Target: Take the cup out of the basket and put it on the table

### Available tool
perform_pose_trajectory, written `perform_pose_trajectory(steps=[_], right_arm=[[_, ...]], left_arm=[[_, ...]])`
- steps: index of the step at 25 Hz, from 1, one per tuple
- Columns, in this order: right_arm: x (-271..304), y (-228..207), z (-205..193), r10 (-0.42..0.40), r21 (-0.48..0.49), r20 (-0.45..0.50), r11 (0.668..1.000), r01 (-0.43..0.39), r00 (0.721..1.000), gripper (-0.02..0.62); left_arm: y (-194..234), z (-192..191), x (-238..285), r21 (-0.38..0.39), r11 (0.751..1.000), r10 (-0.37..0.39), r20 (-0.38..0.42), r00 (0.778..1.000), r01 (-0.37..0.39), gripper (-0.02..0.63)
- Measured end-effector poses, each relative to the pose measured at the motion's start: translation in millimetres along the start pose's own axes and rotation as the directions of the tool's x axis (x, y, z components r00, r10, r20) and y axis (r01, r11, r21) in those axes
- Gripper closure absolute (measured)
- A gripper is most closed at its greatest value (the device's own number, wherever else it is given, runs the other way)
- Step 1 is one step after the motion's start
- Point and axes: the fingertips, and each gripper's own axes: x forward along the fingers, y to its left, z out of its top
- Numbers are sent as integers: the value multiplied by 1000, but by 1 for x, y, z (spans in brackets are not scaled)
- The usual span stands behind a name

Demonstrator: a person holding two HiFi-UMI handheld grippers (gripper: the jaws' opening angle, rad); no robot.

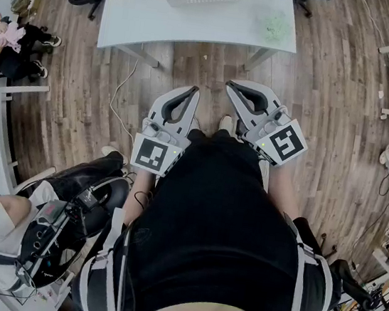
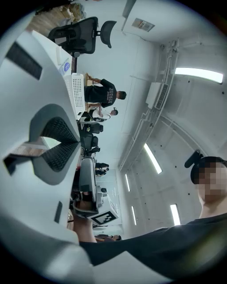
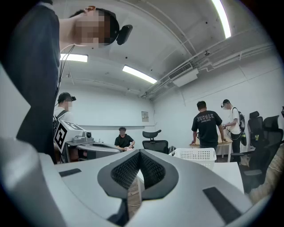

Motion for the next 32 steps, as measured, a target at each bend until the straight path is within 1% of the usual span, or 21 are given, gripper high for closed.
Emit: perform_pose_trajectory(steps=[8,13,22,27,32], right_arm=[[8,-6,5,-6,3,-6,1000,6,1000,578],[3,-12,11,-9,46,31,999,8,999,577],[-7,-21,7,-20,50,24,999,19,1000,577],[-15,-30,9,-26,28,4,999,26,1000,577],[-29,-39,6,-12,24,-1,1000,12,1000,577]], left_arm=[[6,7,1,-4,1000,4,-2,1000,-4,586],[3,7,6,-10,1000,3,-5,1000,-3,586],[-6,5,19,6,1000,-7,0,1000,7,586],[-15,7,29,-8,1000,8,-8,1000,-8,586],[-29,7,43,-18,999,28,-8,1000,-28,586]])
